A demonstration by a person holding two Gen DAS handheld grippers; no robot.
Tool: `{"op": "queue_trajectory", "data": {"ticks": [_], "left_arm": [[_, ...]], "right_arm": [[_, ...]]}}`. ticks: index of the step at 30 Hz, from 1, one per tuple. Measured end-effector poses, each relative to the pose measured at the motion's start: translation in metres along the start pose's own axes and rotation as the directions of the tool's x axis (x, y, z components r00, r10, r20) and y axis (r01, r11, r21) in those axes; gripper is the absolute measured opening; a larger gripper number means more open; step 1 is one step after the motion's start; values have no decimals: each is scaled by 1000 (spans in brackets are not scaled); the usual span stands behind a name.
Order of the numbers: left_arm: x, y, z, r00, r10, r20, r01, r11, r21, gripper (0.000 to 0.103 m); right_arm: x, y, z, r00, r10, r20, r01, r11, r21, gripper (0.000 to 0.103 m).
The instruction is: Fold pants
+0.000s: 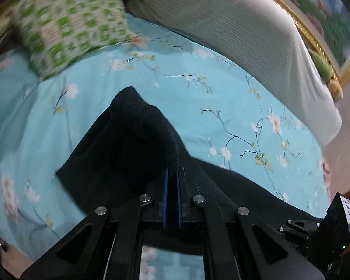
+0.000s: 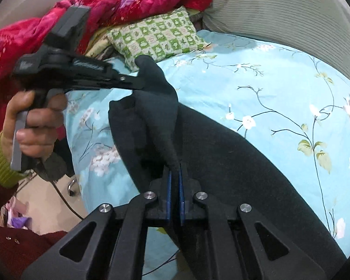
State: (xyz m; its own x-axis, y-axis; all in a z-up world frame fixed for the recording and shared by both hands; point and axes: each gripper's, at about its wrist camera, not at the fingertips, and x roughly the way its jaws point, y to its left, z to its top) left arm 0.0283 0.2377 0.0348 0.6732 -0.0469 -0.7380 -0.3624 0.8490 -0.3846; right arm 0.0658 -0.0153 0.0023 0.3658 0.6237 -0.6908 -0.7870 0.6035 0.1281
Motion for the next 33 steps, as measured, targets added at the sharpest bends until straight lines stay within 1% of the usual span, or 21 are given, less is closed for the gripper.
{"op": "queue_trajectory", "data": {"ticks": [1,3,7,15,21,25,28,30,31,32,33], "left_arm": [[-5,5,-7,1000,-7,2,7,1000,-18,4],[-2,18,-17,1000,-21,1,21,998,-53,4],[-4,37,-33,999,-39,-1,39,996,-86,4],[0,54,-52,999,-46,-12,45,994,-101,4],[4,64,-65,998,-50,-27,46,992,-114,4],[6,72,-71,998,-56,-34,51,991,-124,5],[2,76,-71,998,-52,-30,48,991,-127,6],[-3,76,-70,999,-36,-18,34,992,-121,10],[-7,76,-70,999,-33,-10,31,992,-120,12],[-10,77,-70,999,-32,-8,31,992,-123,17],[-12,78,-70,999,-36,-13,34,991,-131,27]], "right_arm": [[1,2,0,1000,2,-7,-2,1000,-9,6],[5,10,-1,1000,-4,-24,3,999,-42,6],[12,20,-5,998,-21,-59,15,996,-88,6],[20,35,-7,992,-81,-101,64,986,-155,6],[26,40,-14,987,-94,-128,69,981,-183,6],[29,41,-18,986,-96,-134,71,981,-181,6],[31,40,-17,987,-88,-136,64,983,-171,10],[32,41,-15,987,-83,-134,62,986,-152,14],[31,40,-15,988,-72,-135,53,988,-142,19],[29,40,-14,989,-61,-132,44,990,-133,27],[27,41,-13,991,-40,-124,25,992,-120,31]]}}
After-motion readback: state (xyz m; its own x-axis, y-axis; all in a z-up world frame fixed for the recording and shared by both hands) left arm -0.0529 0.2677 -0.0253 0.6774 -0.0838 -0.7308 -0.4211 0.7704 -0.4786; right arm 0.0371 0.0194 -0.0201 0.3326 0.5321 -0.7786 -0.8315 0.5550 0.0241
